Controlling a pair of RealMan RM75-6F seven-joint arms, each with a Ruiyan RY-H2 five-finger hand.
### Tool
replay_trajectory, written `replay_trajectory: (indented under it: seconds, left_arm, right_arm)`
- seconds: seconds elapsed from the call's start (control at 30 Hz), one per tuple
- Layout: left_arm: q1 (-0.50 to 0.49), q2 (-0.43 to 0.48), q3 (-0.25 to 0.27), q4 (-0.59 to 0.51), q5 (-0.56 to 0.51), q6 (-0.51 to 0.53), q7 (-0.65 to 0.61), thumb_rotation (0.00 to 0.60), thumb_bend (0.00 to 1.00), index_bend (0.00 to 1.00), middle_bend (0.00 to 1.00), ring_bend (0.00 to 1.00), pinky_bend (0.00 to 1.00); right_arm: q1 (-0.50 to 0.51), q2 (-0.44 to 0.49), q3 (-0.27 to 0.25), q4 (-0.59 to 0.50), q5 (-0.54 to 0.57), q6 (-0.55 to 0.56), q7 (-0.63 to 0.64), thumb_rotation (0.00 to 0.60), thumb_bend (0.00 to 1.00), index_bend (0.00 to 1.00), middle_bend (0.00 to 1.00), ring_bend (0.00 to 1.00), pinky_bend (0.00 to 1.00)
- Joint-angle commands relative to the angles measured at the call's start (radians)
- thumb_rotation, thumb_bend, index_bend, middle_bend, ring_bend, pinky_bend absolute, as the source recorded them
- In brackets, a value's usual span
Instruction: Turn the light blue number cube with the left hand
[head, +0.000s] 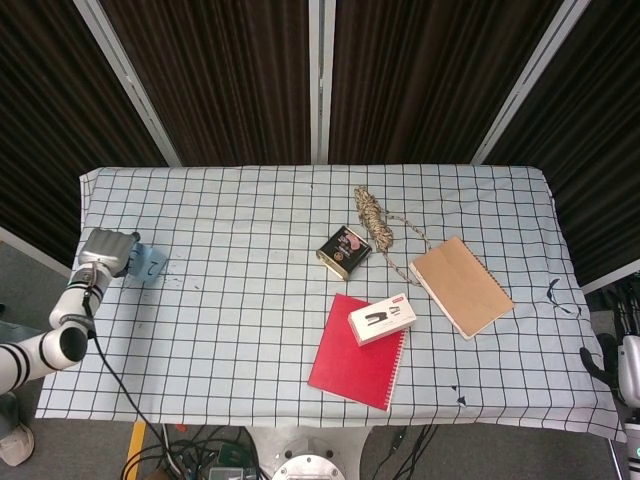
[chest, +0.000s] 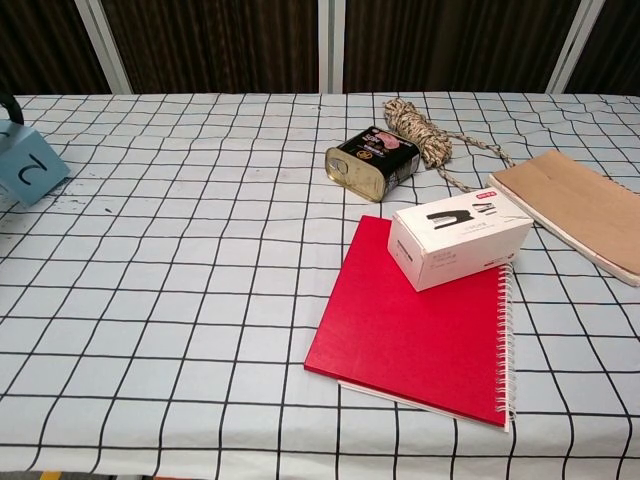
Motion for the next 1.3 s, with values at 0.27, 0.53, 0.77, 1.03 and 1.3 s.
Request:
replay_trajectory:
  seconds: [0.27,0.53,0.77,1.03,1.3]
  left_arm:
    - [-0.020,-0.013,0.047,0.061,-0.051,-0.049,-0.026,0.600,0.77,0.18,0.87,0.91,0.88]
    - [-0.005,-0.004,0.033,0.052,0.006,-0.014,-0.085,0.600,0.77,0.14,0.87,0.91,0.88]
    - [0.046,0.047,-0.012,-0.003,0.097,0.107,-0.164,0.600,0.77,0.11,0.87,0.91,0.88]
    - [0.277,0.088,-0.068,-0.176,0.489,0.607,-0.392,0.600,0.70,0.14,0.84,0.89,0.86]
    - [0.597,-0.085,-0.004,-0.031,0.862,1.096,-0.557,0.600,0.09,0.17,0.33,0.29,0.51]
  right_arm:
    - [-0.001,0.003,0.002,-0.005,0.001,0.003,-0.005,0.600,0.22,0.00,0.00,0.00,0.00]
    - [-0.001,0.002,0.002,-0.006,0.001,0.004,-0.006,0.600,0.22,0.00,0.00,0.00,0.00]
    - [-0.001,0.003,0.001,-0.007,-0.003,0.006,-0.002,0.600,0.22,0.00,0.00,0.00,0.00]
    - [-0.008,0.008,0.002,-0.011,-0.008,0.022,0.012,0.600,0.22,0.00,0.00,0.00,0.00]
    - [-0.007,0.000,-0.006,-0.006,-0.039,0.036,0.014,0.600,0.22,0.00,0.00,0.00,0.00]
